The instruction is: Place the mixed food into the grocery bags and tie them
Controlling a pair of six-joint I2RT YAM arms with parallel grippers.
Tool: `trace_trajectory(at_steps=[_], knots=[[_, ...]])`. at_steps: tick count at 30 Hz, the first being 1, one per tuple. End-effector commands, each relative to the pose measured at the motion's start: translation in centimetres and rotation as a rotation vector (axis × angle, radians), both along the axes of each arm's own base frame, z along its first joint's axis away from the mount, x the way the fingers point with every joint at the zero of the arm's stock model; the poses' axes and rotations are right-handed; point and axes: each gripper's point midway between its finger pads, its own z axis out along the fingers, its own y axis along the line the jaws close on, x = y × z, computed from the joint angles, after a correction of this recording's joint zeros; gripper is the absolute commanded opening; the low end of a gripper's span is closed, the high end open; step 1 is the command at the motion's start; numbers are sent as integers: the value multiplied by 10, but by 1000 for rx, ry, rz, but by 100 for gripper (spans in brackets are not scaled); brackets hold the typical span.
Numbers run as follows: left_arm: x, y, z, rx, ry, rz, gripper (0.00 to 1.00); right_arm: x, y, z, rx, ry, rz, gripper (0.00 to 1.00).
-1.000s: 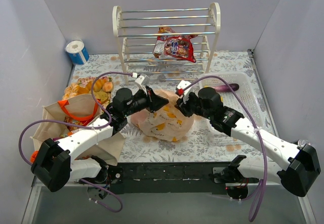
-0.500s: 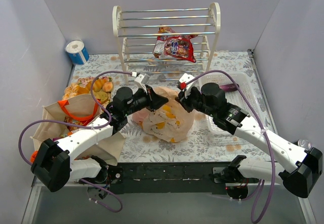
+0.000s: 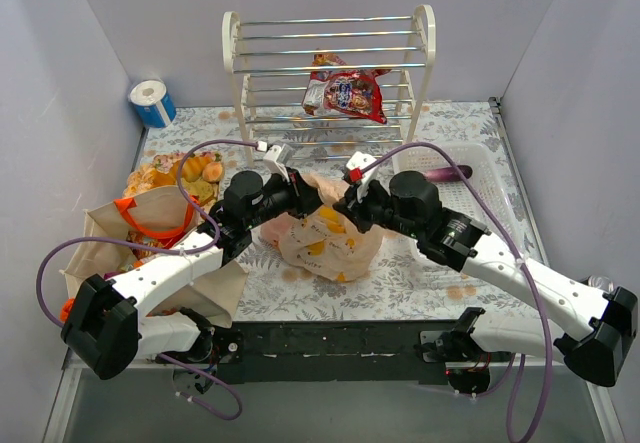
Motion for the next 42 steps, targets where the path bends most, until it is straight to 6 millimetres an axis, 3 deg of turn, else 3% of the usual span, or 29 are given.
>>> trace_trajectory(at_steps=[1,5,7,12,20,27,30,34,37,42], knots=[[6,4,25,-47,-27,41,0,-20,12,13,95,61,24,1],[6,7,25,-40,-25,47,0,-21,11,-18,75,151,-12,1],[5,7,27,-37,-30,42,0,-13,5,-34,76,182,-101,1],[-1,9,30,-22,-29,13,0,2,-7,-44,85,189,-228,1],[-8,9,46,-75,-43,-14,0,4,4,-66,40,213,-203,1],[-17,9,62,-119,-53,-43,0,10,8,-75,28,211,-213,1],[-19,9,60,-120,-39,-49,0,10,9,-75,24,208,-210,1],[-18,2,36,-94,29,-77,0,10,11,-72,35,202,-197,1],[-16,-3,24,-79,65,-92,5,10,12,-70,35,196,-188,1],[-12,-6,15,-56,86,-94,22,10,13,-67,37,182,-177,1]])
